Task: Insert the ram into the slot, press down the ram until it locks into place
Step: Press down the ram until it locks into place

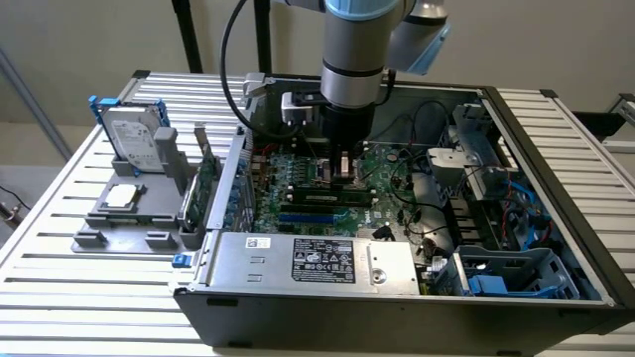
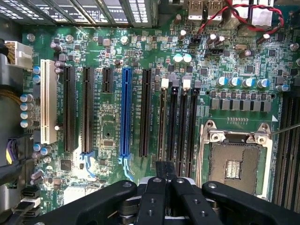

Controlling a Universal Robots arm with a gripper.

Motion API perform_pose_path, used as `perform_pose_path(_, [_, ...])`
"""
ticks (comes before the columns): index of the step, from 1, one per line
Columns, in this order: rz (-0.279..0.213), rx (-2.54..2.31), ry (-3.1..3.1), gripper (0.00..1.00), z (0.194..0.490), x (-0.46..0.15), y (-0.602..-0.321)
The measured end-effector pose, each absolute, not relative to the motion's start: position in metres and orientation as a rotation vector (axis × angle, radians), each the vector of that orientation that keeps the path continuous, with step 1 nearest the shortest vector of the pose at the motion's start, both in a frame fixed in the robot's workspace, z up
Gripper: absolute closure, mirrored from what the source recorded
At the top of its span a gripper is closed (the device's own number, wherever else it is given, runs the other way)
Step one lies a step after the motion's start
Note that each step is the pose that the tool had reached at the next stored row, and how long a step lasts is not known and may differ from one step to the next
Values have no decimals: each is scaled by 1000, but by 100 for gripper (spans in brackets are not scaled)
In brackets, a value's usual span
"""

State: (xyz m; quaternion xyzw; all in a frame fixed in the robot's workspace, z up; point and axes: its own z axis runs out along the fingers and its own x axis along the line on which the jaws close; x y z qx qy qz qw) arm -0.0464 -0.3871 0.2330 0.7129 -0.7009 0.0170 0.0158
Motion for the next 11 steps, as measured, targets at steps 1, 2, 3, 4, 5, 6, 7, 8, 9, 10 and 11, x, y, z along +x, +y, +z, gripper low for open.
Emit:
perform_pose_path(1, [54, 2215, -2181, 89, 232, -46, -387])
perform_pose_path(2, [54, 2213, -2182, 89, 231, -46, -387])
perform_pose_path(3, [55, 2211, -2183, 89, 230, -46, -387])
perform_pose_path(4, [56, 2209, -2184, 89, 229, -46, -387])
perform_pose_path(5, [55, 2207, -2186, 89, 227, -46, -387])
perform_pose_path(6, [55, 2205, -2187, 89, 225, -47, -387])
perform_pose_path(7, [55, 2204, -2189, 89, 224, -47, -387])
perform_pose_path(8, [55, 2203, -2190, 89, 224, -47, -387])
perform_pose_path(9, [54, 2202, -2190, 89, 226, -47, -387])
perform_pose_path(10, [52, 2203, -2193, 89, 229, -46, -386])
perform_pose_path(11, [53, 2201, -2193, 89, 233, -47, -387])
